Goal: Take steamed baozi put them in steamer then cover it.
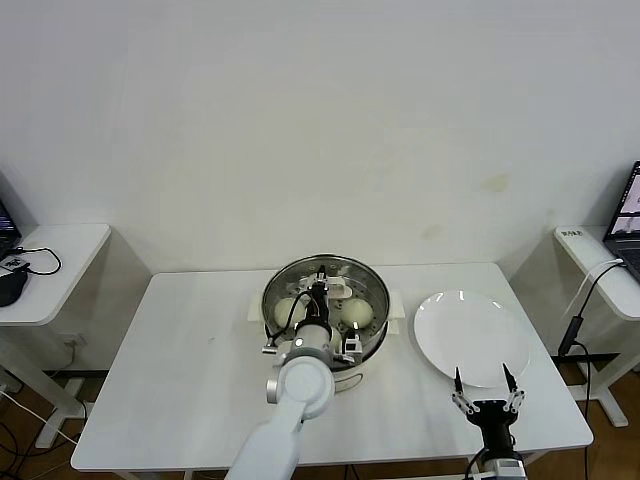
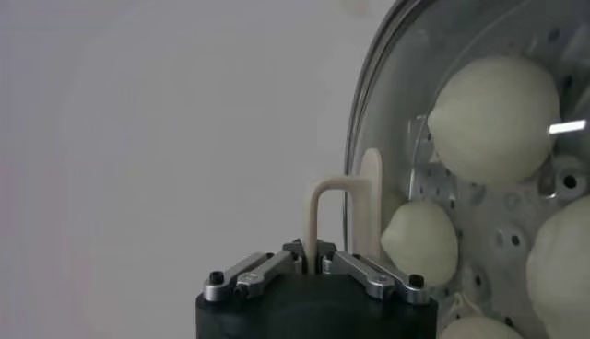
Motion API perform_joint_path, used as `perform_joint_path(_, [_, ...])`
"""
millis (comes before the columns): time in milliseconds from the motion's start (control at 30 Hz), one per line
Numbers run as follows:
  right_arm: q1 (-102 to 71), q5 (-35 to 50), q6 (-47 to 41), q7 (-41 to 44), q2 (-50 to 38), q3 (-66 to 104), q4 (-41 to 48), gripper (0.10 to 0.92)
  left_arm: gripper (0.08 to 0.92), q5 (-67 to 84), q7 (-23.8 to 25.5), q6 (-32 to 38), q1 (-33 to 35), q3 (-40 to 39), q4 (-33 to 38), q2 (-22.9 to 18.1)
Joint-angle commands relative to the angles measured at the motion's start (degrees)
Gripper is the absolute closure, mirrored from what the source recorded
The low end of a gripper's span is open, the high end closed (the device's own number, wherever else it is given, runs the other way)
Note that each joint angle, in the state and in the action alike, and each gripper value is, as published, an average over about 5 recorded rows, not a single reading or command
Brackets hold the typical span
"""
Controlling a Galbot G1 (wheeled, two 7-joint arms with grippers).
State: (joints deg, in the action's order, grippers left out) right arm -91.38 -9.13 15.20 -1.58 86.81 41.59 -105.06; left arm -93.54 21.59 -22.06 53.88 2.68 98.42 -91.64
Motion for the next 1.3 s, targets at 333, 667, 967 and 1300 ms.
perform_joint_path(333, [-0.33, -0.29, -0.11, 0.06, 0.05, -0.25, -0.49, 0.203, 0.528, 4.97, -0.53, 0.72, 4.53, -0.93, 9.28, 2.97])
perform_joint_path(667, [-0.70, -0.26, -0.07, 0.06, 0.09, -0.36, -0.47, 0.203, 0.244, 12.85, -1.97, 3.54, 13.26, 0.02, 22.39, 10.05])
perform_joint_path(967, [-1.42, 1.89, -0.05, 0.62, -1.47, -0.42, -0.40, 0.203, 0.177, 47.37, -14.19, 10.18, 29.44, 10.96, 35.86, 15.09])
perform_joint_path(1300, [-3.57, 4.19, 0.23, 1.71, -5.62, -1.63, -2.00, 0.202, 0.177, 96.17, -27.97, 22.46, 45.91, 32.83, 36.84, 14.83])
